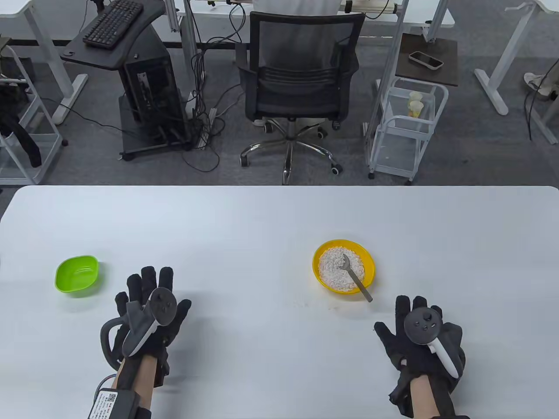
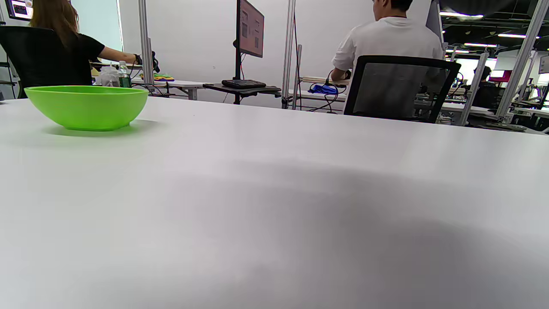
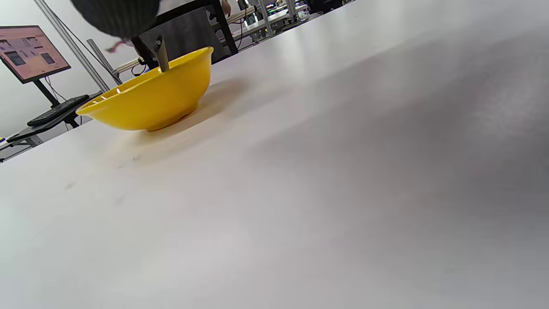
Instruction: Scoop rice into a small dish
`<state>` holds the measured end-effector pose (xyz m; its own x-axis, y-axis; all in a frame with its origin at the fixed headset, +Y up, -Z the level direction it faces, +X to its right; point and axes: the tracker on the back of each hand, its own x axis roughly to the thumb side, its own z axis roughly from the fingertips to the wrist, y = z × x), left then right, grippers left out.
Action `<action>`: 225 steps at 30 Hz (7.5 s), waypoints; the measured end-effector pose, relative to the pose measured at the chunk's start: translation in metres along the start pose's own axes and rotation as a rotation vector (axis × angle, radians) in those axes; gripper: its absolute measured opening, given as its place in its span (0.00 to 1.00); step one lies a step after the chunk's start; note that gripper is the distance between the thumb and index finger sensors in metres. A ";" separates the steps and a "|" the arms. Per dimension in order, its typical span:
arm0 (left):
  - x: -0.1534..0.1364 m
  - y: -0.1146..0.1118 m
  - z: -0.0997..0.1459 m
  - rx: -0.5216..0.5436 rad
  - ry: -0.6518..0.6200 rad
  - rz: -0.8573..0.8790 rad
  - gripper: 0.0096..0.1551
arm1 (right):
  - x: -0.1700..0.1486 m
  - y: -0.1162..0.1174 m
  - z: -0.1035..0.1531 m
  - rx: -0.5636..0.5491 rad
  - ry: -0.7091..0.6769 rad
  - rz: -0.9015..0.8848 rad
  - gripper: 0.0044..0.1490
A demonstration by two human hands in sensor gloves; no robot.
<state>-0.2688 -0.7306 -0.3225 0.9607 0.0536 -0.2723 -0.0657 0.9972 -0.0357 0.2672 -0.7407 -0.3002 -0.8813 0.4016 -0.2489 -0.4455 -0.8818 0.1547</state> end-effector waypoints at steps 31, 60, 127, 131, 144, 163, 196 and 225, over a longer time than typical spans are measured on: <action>-0.126 0.068 -0.032 0.162 0.384 0.263 0.44 | -0.004 0.000 -0.001 0.009 0.042 -0.030 0.51; -0.195 -0.006 -0.135 -0.141 0.753 -0.069 0.33 | -0.024 -0.005 -0.003 0.007 0.124 -0.120 0.51; 0.195 0.018 -0.010 -0.008 -0.206 -0.092 0.37 | -0.007 0.003 -0.001 0.047 0.004 -0.065 0.51; 0.159 0.040 -0.001 0.079 -0.142 -0.077 0.39 | -0.005 0.002 -0.001 0.026 -0.004 -0.063 0.51; 0.012 0.022 0.010 0.088 0.079 0.016 0.44 | 0.026 -0.030 0.009 -0.240 -0.034 0.018 0.48; 0.007 0.007 0.009 0.048 0.081 -0.035 0.44 | 0.084 0.020 -0.068 -0.193 0.029 0.139 0.34; 0.005 0.007 0.010 0.026 0.089 -0.034 0.44 | 0.039 0.007 -0.062 -0.167 0.031 -0.340 0.29; 0.001 0.011 0.010 0.020 0.112 -0.018 0.44 | 0.008 -0.009 -0.057 0.067 0.066 -0.987 0.29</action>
<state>-0.2660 -0.7192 -0.3136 0.9254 0.0309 -0.3778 -0.0425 0.9988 -0.0225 0.2736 -0.7434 -0.3582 -0.1002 0.9322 -0.3478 -0.9850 -0.1424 -0.0979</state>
